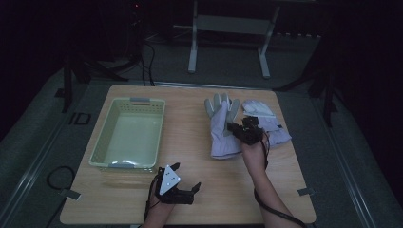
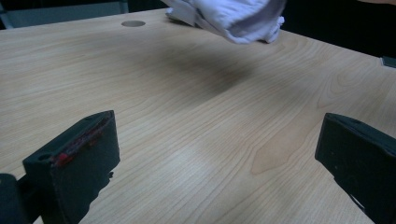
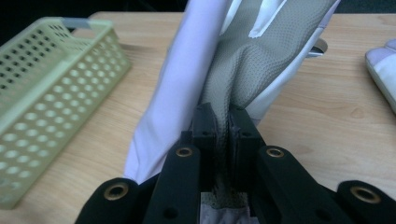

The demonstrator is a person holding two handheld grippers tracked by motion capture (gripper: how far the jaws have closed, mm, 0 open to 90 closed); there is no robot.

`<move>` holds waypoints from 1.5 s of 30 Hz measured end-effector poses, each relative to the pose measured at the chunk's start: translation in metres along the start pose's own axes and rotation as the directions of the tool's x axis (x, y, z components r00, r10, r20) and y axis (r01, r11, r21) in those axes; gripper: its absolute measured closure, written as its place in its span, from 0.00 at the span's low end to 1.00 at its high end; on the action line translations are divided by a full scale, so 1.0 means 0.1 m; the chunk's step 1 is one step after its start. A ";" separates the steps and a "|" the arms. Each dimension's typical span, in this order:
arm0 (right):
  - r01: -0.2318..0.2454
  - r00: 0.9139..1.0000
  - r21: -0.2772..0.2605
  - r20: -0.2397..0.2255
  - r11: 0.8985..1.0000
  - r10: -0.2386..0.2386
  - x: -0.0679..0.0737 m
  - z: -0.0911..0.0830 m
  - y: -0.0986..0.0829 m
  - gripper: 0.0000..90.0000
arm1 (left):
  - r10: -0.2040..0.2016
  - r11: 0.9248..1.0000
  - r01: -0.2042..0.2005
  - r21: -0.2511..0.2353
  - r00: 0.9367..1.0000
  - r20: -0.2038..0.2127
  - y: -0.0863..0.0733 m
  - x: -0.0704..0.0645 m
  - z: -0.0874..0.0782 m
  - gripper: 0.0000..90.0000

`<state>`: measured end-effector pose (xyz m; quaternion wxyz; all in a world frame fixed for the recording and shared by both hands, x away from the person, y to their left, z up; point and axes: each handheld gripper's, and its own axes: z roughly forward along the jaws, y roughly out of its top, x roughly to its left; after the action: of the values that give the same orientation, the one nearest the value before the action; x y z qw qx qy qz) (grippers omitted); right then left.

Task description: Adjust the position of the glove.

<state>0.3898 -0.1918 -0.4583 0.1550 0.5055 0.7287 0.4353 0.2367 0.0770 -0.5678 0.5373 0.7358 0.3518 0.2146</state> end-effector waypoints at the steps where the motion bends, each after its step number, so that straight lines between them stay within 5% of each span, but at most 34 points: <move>1: -0.005 1.000 -0.013 -0.004 1.000 0.005 0.04 -0.05 -0.04 0.93 | 0.000 1.000 0.000 0.000 1.000 0.000 0.00 0.00 0.00 0.00; 9: -0.089 0.996 -0.022 -0.013 0.996 0.089 0.12 -0.08 -0.32 0.93 | 0.005 1.000 -0.005 0.000 1.000 0.000 0.00 0.00 0.00 0.00; 28: -0.103 0.995 0.143 0.028 0.984 0.100 -0.12 0.44 -0.73 0.87 | 0.010 1.000 -0.010 0.002 1.000 0.004 0.00 -0.01 0.00 0.00; 35: -0.046 0.999 0.155 0.015 0.987 0.044 -0.17 0.43 -0.71 0.62 | 0.010 1.000 -0.010 0.004 1.000 0.005 0.00 0.00 0.00 0.00; 45: 0.085 0.996 0.168 0.024 0.982 -0.090 -0.17 0.19 -0.50 0.54 | 0.013 1.000 -0.013 0.005 1.000 0.005 0.00 -0.01 0.00 0.00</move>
<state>0.3798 -0.2033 -0.5127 0.1425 0.4910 0.7814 0.3578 0.2367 0.0762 -0.5677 0.5350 0.7401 0.3459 0.2154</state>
